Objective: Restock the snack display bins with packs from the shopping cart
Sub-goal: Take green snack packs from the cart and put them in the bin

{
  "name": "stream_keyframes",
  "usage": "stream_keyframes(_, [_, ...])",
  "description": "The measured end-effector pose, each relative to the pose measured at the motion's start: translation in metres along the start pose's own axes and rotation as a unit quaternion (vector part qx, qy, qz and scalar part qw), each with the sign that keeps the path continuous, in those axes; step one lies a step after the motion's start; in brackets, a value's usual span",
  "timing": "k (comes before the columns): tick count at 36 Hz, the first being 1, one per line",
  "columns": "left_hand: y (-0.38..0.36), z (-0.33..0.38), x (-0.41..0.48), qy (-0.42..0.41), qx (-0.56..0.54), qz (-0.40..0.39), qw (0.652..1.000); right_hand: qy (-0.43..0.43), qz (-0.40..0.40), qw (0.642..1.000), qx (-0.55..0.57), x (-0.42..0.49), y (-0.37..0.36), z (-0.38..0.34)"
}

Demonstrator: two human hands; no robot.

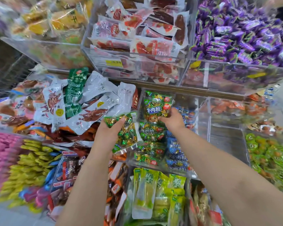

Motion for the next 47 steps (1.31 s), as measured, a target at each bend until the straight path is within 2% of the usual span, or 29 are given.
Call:
stream_keyframes(3, [-0.004, 0.0, -0.003, 0.004, 0.0, -0.006, 1.0, -0.017, -0.026, 0.999, -0.032, 0.001, 0.002, 0.002])
stream_keyframes(5, [-0.006, 0.0, -0.004, 0.007, 0.0, -0.006, 1.0, -0.04, -0.022, 0.999, -0.002, 0.0, 0.005, 0.006])
stream_keyframes(11, [-0.007, -0.002, -0.003, 0.018, -0.007, 0.01, 1.0, -0.061, 0.085, 0.989, 0.106, -0.013, 0.026, 0.006])
stream_keyframes(14, [-0.012, -0.003, -0.004, 0.049, -0.048, -0.002, 0.998, -0.031, 0.155, 0.976, 0.147, -0.036, 0.04, -0.005])
stream_keyframes(15, [-0.016, -0.005, -0.005, 0.075, -0.069, -0.018, 0.995, -0.015, 0.154, 0.973, 0.17, -0.045, 0.041, -0.013])
stream_keyframes(16, [-0.02, -0.007, -0.007, 0.101, -0.089, -0.036, 0.99, -0.001, 0.125, 0.973, 0.193, -0.055, 0.038, -0.021])
stream_keyframes(18, [-0.031, -0.007, -0.014, 0.12, -0.122, -0.078, 0.982, 0.011, -0.012, 0.972, 0.236, -0.075, 0.016, -0.039])
stream_keyframes(20, [-0.041, -0.005, -0.016, 0.114, -0.131, -0.113, 0.978, -0.009, -0.161, 0.95, 0.266, -0.098, -0.008, -0.052])
stream_keyframes(21, [-0.043, -0.004, -0.018, 0.111, -0.129, -0.111, 0.979, -0.029, -0.205, 0.935, 0.29, -0.107, -0.016, -0.054])
stream_keyframes(23, [-0.04, -0.003, -0.019, 0.099, -0.076, -0.066, 0.99, -0.053, -0.209, 0.918, 0.334, -0.118, -0.018, -0.054])
stream_keyframes(24, [-0.037, 0.0, -0.018, 0.076, -0.013, -0.038, 0.996, -0.045, -0.175, 0.93, 0.32, -0.119, -0.012, -0.052])
stream_keyframes(25, [-0.036, 0.004, -0.017, 0.046, 0.043, -0.019, 0.998, -0.022, -0.129, 0.95, 0.284, -0.119, -0.002, -0.051])
stream_keyframes(27, [-0.038, 0.01, -0.018, 0.008, 0.058, -0.015, 0.998, 0.071, -0.018, 0.979, 0.189, -0.122, 0.024, -0.059])
stream_keyframes(29, [-0.047, 0.012, -0.024, 0.029, 0.017, -0.057, 0.998, 0.203, 0.069, 0.975, 0.062, -0.131, 0.044, -0.075])
stream_keyframes(31, [-0.064, 0.012, -0.034, 0.096, -0.056, -0.148, 0.983, 0.359, 0.115, 0.924, -0.068, -0.149, 0.048, -0.098])
stream_keyframes(33, [-0.074, 0.013, -0.043, 0.137, -0.153, -0.211, 0.956, 0.483, 0.132, 0.859, -0.107, -0.17, 0.041, -0.11])
stream_keyframes(35, [-0.068, 0.012, -0.043, 0.127, -0.153, -0.192, 0.961, 0.545, 0.123, 0.822, -0.109, -0.185, 0.035, -0.111])
stream_keyframes(37, [-0.06, 0.01, -0.037, 0.101, -0.102, -0.151, 0.978, 0.561, 0.083, 0.816, -0.108, -0.189, 0.029, -0.105])
stream_keyframes(38, [-0.058, 0.01, -0.035, 0.087, -0.088, -0.144, 0.982, 0.554, 0.054, 0.826, -0.091, -0.189, 0.027, -0.099])
stream_keyframes(40, [-0.059, 0.01, -0.035, 0.068, -0.08, -0.15, 0.983, 0.486, 0.002, 0.874, -0.032, -0.184, 0.03, -0.088])
stream_keyframes(42, [-0.061, 0.012, -0.038, 0.052, -0.095, -0.165, 0.98, 0.351, 0.023, 0.936, 0.035, -0.171, 0.04, -0.071])
stream_keyframes(44, [-0.063, 0.011, -0.04, 0.035, -0.101, -0.183, 0.977, 0.176, 0.062, 0.974, 0.127, -0.156, 0.046, -0.044])
stream_keyframes(45, [-0.065, 0.01, -0.042, 0.024, -0.099, -0.193, 0.976, 0.079, 0.044, 0.975, 0.201, -0.15, 0.042, -0.029])
stream_keyframes(47, [-0.073, 0.009, -0.046, 0.001, -0.077, -0.218, 0.973, -0.037, -0.033, 0.926, 0.374, -0.141, 0.022, -0.011])
Point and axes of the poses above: each hand's wrist, its own x-axis towards the middle knuckle, its own y-axis out of the back of the hand, z = x × y, the point moved 8 cm from there along x, towards the middle knuckle, and after that the axes turned 4 degrees about y, right-handed, at the moved point
